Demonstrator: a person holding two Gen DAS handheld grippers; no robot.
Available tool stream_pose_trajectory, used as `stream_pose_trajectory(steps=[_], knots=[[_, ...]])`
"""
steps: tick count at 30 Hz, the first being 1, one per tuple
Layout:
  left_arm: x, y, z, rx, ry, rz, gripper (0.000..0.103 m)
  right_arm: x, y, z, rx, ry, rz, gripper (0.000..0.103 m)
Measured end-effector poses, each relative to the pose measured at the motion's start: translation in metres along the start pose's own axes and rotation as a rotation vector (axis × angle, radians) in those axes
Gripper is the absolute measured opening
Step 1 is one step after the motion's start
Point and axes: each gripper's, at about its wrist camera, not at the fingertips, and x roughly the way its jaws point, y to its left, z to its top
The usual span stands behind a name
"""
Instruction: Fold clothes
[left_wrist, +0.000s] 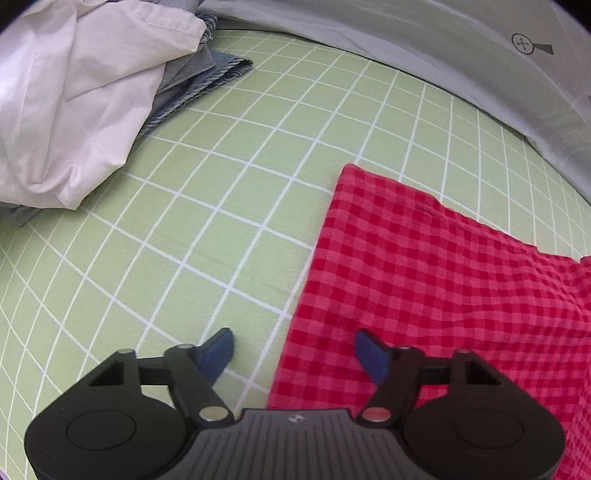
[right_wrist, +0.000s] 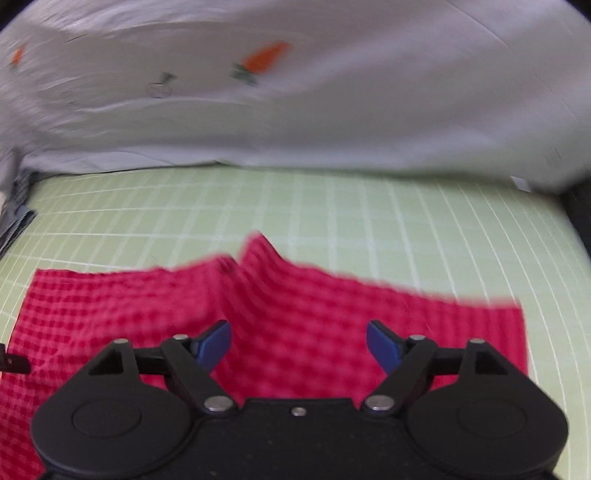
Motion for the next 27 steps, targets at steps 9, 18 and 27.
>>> stream_pose_trajectory(steps=[9,18,27], knots=[[0.012,-0.008,0.036,0.034,-0.057,-0.041,0.064,0.008,-0.063,-0.016,0.167,0.058,-0.221,0.085],[0.015,-0.015,0.048,0.093,-0.128,-0.027,0.000,0.027,-0.116,-0.008,0.341,0.049,-0.284,0.053],[-0.017,0.023,0.053,0.009,-0.191,0.003,0.014,0.002,-0.136,-0.001,0.281,0.026,-0.321,0.019]])
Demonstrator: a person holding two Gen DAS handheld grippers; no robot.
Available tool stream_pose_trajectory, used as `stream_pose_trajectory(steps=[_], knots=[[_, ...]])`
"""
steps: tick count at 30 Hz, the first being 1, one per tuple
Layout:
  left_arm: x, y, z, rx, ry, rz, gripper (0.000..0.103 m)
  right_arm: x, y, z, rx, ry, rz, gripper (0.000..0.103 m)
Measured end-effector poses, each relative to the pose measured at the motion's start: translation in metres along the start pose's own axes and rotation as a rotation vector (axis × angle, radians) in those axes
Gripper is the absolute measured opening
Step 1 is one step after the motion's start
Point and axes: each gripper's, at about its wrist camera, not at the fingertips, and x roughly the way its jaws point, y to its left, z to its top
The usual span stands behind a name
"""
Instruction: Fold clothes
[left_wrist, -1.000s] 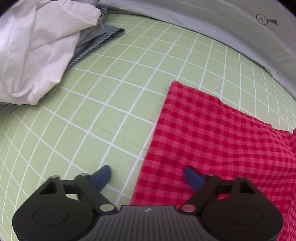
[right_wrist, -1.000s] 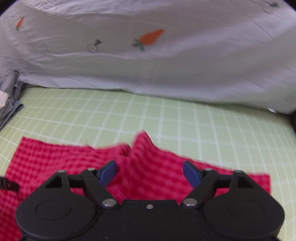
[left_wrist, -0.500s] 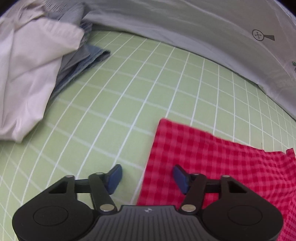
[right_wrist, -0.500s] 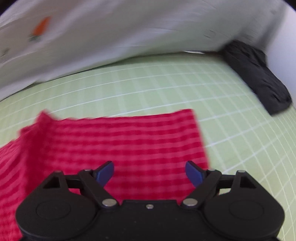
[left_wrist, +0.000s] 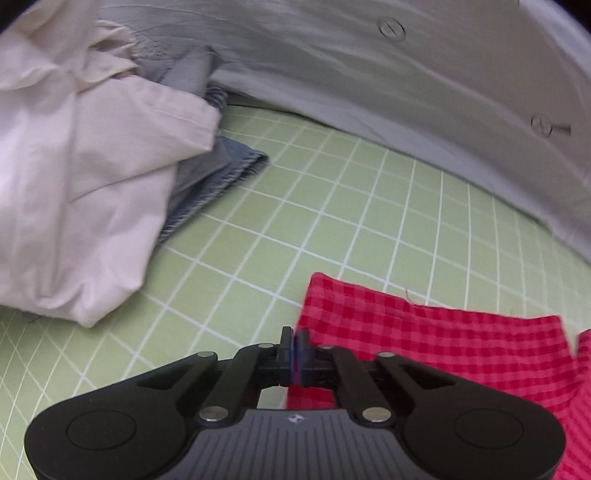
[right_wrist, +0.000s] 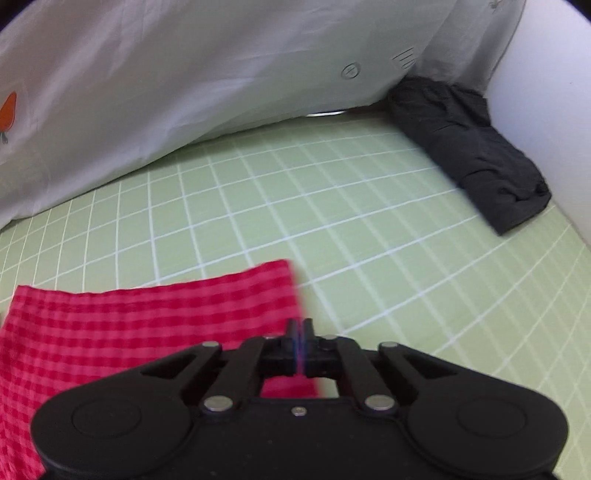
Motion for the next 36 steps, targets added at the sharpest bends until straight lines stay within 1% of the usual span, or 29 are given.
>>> stream_pose_trajectory(steps=[1,2,3,4,5,6,7,10,13,18,20,21,22,23,24,25,26,28,31,34,36], knots=[[-0.006,0.001,-0.004,0.004,0.006,-0.005,0.026,-0.007,0.000,-0.003,-0.003,-0.009,0.007,0.046],[-0.012,0.002,-0.008,0.010,0.013,-0.009,0.032,-0.015,-0.001,-0.005,-0.005,-0.017,0.015,0.058],[-0.018,0.002,-0.013,0.016,0.020,-0.013,0.046,-0.022,-0.001,-0.008,-0.008,-0.026,0.022,0.076],[-0.023,0.002,-0.020,0.015,0.036,-0.015,0.057,-0.030,-0.001,-0.012,-0.003,-0.033,0.032,0.085],[-0.027,0.001,-0.027,0.011,0.053,-0.016,0.061,-0.039,0.000,-0.018,0.006,-0.036,0.051,0.087],[-0.031,0.000,-0.035,0.005,0.075,-0.023,0.064,-0.046,0.001,-0.024,0.009,-0.033,0.076,0.093],[-0.033,0.000,-0.043,0.000,0.099,-0.034,0.064,-0.052,0.002,-0.030,0.011,-0.027,0.099,0.103],[-0.038,-0.001,-0.068,-0.002,0.158,-0.051,0.064,-0.070,0.010,-0.051,-0.025,0.000,0.170,0.103],[-0.040,0.000,-0.089,0.020,0.196,-0.058,0.064,-0.086,0.016,-0.072,-0.041,0.013,0.201,0.103],[-0.043,0.007,-0.112,0.048,0.224,-0.080,0.064,-0.108,0.011,-0.102,-0.014,0.010,0.181,0.103],[-0.044,0.011,-0.118,0.047,0.232,-0.111,0.062,-0.113,0.006,-0.113,0.009,0.018,0.166,0.103],[-0.045,0.012,-0.120,0.046,0.233,-0.126,0.060,-0.115,0.004,-0.118,0.025,0.026,0.158,0.103],[-0.045,0.013,-0.121,0.052,0.232,-0.134,0.049,-0.117,0.001,-0.123,0.036,0.033,0.152,0.103],[-0.044,0.013,-0.122,0.059,0.230,-0.139,0.041,-0.119,0.000,-0.127,0.044,0.040,0.147,0.103],[-0.044,0.013,-0.123,0.067,0.229,-0.144,0.028,-0.120,-0.002,-0.131,0.049,0.046,0.143,0.103],[-0.045,0.013,-0.122,0.074,0.226,-0.154,0.006,-0.123,-0.003,-0.135,0.050,0.052,0.135,0.103],[-0.046,0.013,-0.121,0.080,0.223,-0.166,0.003,-0.125,-0.004,-0.138,0.047,0.057,0.126,0.103],[-0.049,0.012,-0.119,0.092,0.217,-0.190,0.002,-0.130,-0.005,-0.145,0.042,0.068,0.107,0.103],[-0.063,0.005,-0.113,0.102,0.179,-0.209,0.002,-0.133,-0.008,-0.150,0.021,0.076,0.082,0.103],[-0.086,-0.013,-0.108,0.124,0.136,-0.234,0.001,-0.132,-0.018,-0.151,0.028,0.089,0.085,0.103],[-0.102,-0.033,-0.110,0.149,0.102,-0.251,0.001,-0.133,-0.027,-0.149,0.035,0.082,0.107,0.103]])
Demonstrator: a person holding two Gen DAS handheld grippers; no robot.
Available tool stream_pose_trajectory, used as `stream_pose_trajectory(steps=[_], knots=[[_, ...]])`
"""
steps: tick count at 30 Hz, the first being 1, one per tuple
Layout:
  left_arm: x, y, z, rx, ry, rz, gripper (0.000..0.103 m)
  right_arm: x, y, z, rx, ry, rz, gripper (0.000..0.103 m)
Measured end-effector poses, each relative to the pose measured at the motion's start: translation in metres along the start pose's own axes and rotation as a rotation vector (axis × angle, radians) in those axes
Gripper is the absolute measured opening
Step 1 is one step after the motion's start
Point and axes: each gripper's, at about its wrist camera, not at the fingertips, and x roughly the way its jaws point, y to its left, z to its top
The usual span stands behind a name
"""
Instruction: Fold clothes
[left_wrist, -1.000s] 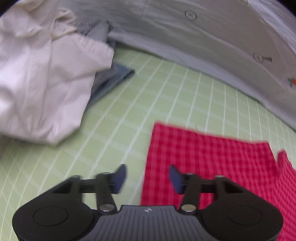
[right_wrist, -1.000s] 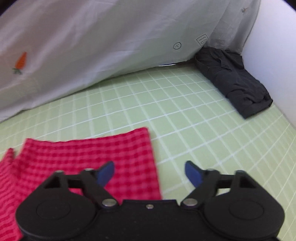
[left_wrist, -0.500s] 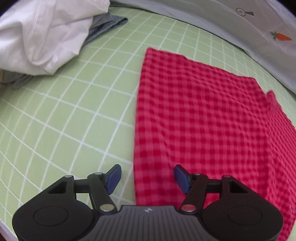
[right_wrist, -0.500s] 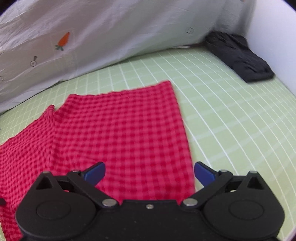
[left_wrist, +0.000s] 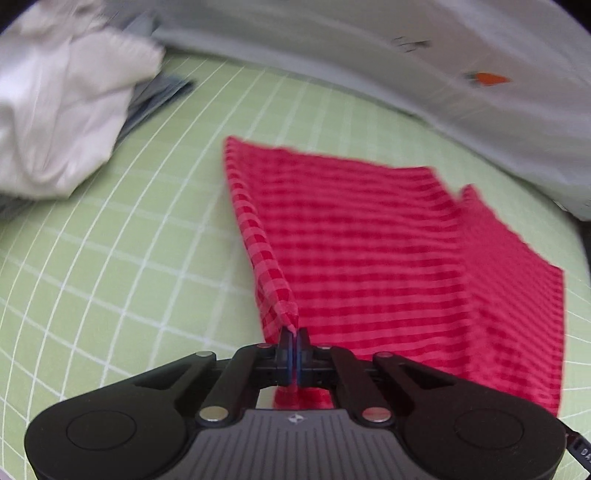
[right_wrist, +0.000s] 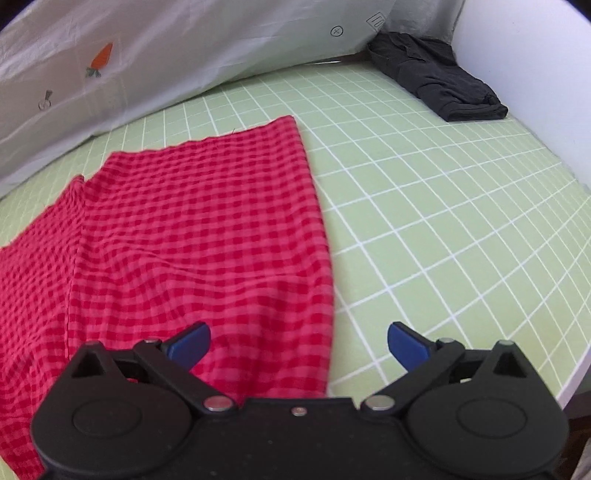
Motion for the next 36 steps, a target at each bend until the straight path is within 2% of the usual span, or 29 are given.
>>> stream_pose_trajectory(steps=[4,7,9,11,13,15,16,19,23,25,28,31,33,36], knots=[[-0.017,-0.060,-0.008,0.039,-0.050,-0.045,0.001,-0.002,-0.023,0.009,-0.015,-0.014,0.052,0.103],[-0.027,-0.114,-0.022,0.093,-0.067,-0.114,0.001,-0.006,-0.044,0.017,-0.023,-0.027,0.080,0.103],[-0.030,-0.150,-0.038,0.137,-0.067,-0.158,0.006,-0.009,-0.060,0.021,-0.034,-0.041,0.096,0.103],[-0.031,-0.182,-0.052,0.169,-0.059,-0.181,0.018,-0.010,-0.075,0.024,-0.046,-0.049,0.102,0.103],[-0.034,-0.204,-0.065,0.185,-0.056,-0.193,0.057,-0.009,-0.091,0.026,-0.045,-0.053,0.115,0.103],[-0.040,-0.214,-0.077,0.184,-0.073,-0.196,0.076,-0.008,-0.105,0.028,-0.035,-0.061,0.129,0.103],[-0.043,-0.214,-0.081,0.182,-0.082,-0.188,0.079,-0.007,-0.111,0.028,-0.034,-0.065,0.134,0.103],[-0.050,-0.201,-0.092,0.145,-0.096,-0.114,0.081,-0.004,-0.119,0.030,-0.032,-0.065,0.160,0.103],[-0.056,-0.160,-0.103,0.058,-0.078,-0.016,0.082,-0.004,-0.106,0.031,-0.050,-0.073,0.194,0.103],[-0.059,-0.139,-0.108,0.013,-0.068,0.033,0.082,-0.008,-0.091,0.030,-0.080,-0.078,0.214,0.103],[-0.063,-0.104,-0.114,-0.020,-0.049,0.068,0.082,-0.018,-0.062,0.023,-0.109,-0.084,0.250,0.103],[-0.067,-0.072,-0.116,-0.022,-0.039,0.081,0.083,-0.025,-0.025,0.015,-0.138,-0.067,0.259,0.103],[-0.069,-0.051,-0.114,-0.021,-0.038,0.084,0.088,-0.030,-0.001,0.004,-0.144,-0.059,0.287,0.103],[-0.072,-0.022,-0.110,-0.006,-0.034,0.088,0.089,-0.036,0.036,-0.017,-0.155,-0.048,0.322,0.100]])
